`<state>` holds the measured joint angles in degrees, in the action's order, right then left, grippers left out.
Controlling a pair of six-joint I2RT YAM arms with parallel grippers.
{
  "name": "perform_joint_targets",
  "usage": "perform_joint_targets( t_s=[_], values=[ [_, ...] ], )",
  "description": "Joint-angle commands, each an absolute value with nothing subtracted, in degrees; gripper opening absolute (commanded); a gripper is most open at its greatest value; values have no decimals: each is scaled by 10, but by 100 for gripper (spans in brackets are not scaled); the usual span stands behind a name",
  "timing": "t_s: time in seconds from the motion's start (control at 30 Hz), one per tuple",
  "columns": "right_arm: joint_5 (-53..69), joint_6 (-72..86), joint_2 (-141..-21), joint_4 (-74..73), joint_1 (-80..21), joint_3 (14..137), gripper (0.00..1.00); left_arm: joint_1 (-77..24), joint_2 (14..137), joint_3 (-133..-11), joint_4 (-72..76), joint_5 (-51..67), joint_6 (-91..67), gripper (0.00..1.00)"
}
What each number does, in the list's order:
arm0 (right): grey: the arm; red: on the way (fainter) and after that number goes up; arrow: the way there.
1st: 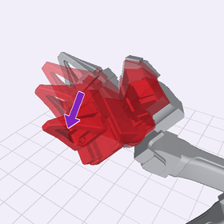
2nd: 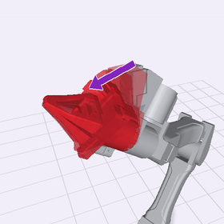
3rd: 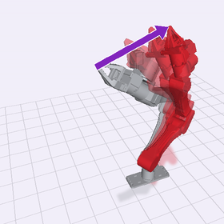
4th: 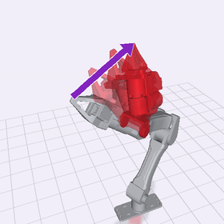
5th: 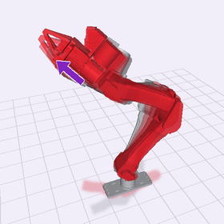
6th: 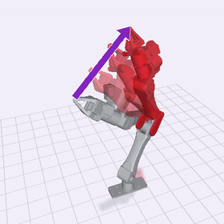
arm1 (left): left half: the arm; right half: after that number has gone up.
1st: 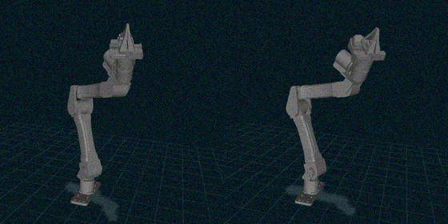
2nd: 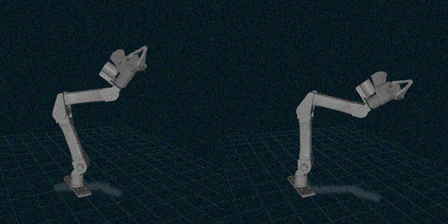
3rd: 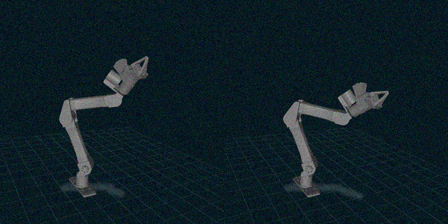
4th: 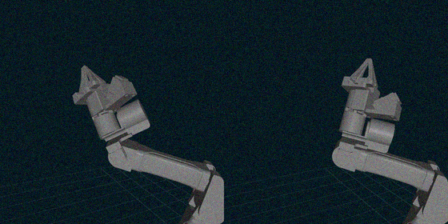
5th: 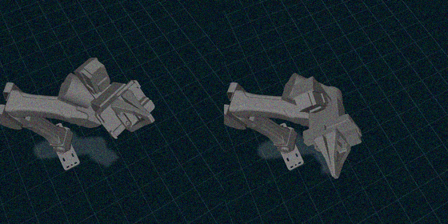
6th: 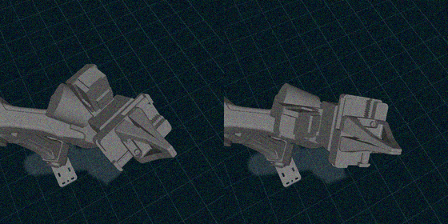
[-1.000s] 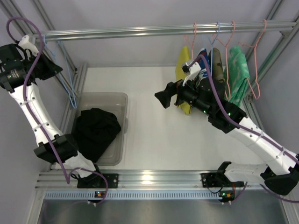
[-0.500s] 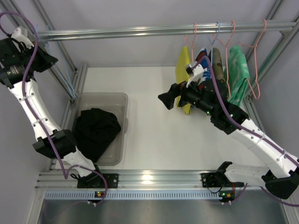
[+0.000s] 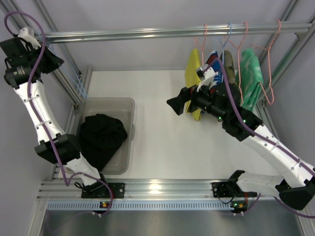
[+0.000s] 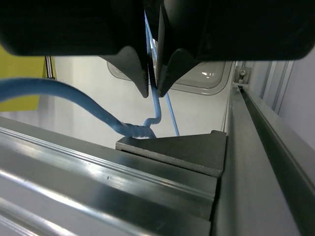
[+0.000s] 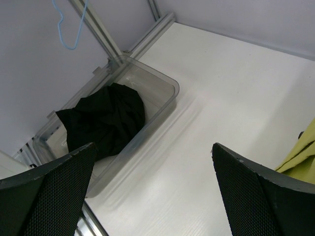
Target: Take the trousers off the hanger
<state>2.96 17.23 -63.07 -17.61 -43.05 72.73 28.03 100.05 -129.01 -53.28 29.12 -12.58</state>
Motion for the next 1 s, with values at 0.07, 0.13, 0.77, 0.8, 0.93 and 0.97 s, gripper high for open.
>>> perform_joint_targets(
  t_s=[0.07,0.13,0.77,0.8,0.93,0.97],
  values=[
    [38,180,-631,-166,-419,732,99,279,1007,-1297,-487,277,-138,17],
    [38,180,-631,-166,-420,732,100,279,1002,-1296,-491,285,-134,12],
    [41,182,-627,-171,-419,731,99,280,924,-1232,-447,268,-120,99],
    [40,182,-625,-172,-419,730,99,280,903,-1225,-446,265,-114,99],
    [27,180,-605,-173,-418,726,99,280,827,-1175,-439,250,-81,99],
    [25,178,-601,-174,-418,725,100,280,811,-1159,-431,243,-71,99]
  ],
)
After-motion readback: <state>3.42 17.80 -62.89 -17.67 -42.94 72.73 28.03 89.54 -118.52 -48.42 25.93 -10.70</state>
